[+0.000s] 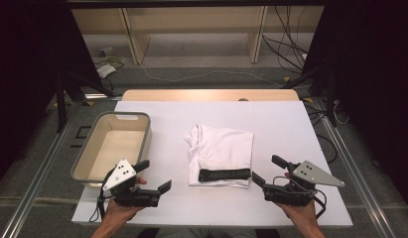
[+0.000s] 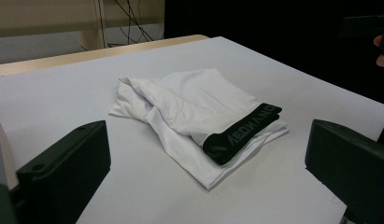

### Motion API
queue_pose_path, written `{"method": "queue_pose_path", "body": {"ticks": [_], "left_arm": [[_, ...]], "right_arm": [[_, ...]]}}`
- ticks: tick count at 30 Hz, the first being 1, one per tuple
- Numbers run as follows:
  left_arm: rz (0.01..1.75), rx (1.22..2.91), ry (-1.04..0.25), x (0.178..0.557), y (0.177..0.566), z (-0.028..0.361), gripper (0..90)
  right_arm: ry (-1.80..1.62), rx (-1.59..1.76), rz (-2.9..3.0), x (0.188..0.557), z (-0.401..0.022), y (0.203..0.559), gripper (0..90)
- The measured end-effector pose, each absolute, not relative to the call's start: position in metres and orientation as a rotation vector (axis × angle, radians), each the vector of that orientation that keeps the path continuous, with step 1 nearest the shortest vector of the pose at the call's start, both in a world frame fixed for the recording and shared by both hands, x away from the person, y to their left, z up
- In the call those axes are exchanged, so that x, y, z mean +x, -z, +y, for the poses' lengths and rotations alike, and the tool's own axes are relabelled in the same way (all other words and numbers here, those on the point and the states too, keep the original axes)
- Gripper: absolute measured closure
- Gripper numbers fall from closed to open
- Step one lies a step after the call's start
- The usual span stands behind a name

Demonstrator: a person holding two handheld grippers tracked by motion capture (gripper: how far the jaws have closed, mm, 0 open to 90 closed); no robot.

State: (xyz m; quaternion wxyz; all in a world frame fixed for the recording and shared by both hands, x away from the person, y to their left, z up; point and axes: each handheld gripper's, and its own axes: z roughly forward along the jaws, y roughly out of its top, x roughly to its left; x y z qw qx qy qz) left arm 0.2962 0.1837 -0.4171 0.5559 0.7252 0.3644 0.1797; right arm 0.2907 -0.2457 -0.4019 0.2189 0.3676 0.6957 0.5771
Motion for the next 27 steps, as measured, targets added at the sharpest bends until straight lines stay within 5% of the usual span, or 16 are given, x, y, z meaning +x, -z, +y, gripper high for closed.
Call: {"method": "queue_pose_path", "body": {"ticks": [27], "left_arm": [[0.982,1.812,-0.294,0.313,0.426,0.168,3.0]], "right_arm": [[-1.503,1.025,1.923,0.308,-0.25,0.399,13.5]]}}
